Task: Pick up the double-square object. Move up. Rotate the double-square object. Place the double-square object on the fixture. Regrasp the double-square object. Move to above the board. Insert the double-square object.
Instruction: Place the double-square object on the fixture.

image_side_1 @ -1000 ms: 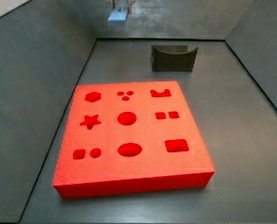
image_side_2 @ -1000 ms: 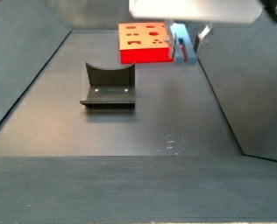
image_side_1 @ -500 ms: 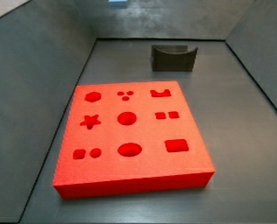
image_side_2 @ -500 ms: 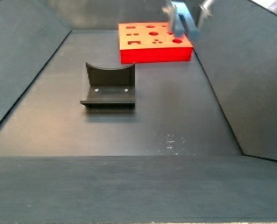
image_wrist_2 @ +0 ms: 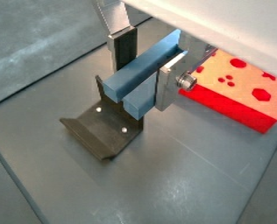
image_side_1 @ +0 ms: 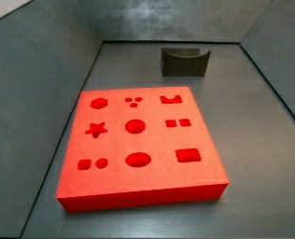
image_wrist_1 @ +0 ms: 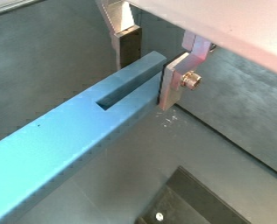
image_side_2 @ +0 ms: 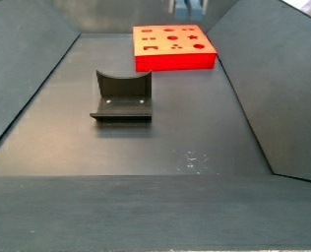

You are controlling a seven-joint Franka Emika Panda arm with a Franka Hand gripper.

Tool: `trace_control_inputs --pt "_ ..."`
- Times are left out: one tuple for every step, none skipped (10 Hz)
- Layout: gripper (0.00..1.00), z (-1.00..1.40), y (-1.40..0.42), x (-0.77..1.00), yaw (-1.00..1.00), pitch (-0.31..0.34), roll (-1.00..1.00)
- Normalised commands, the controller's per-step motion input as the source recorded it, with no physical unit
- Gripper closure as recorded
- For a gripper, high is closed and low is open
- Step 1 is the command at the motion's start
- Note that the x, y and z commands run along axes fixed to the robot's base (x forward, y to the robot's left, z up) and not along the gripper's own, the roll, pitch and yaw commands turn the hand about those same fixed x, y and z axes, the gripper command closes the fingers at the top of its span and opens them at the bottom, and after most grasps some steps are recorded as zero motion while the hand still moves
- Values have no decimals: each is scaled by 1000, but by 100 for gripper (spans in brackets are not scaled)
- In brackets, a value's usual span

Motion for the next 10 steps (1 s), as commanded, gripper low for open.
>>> trace_control_inputs --pt "100 185 -94 1000 32 135 -52" --pt "100 149 -77 1000 36 145 -44" --pt "100 135 -70 1000 37 145 -43" --pt "100 108 -59 1000 39 145 -42" --pt "100 96 -53 1000 40 145 -43" --pt "100 83 -44 1000 40 153 -49" --pt "100 67 -33 1000 38 155 -56" --pt "100 51 -26 1000 36 150 -60" --pt "100 -783 196 1000 123 139 -1000" --pt "100 -844 225 1000 114 135 -1000"
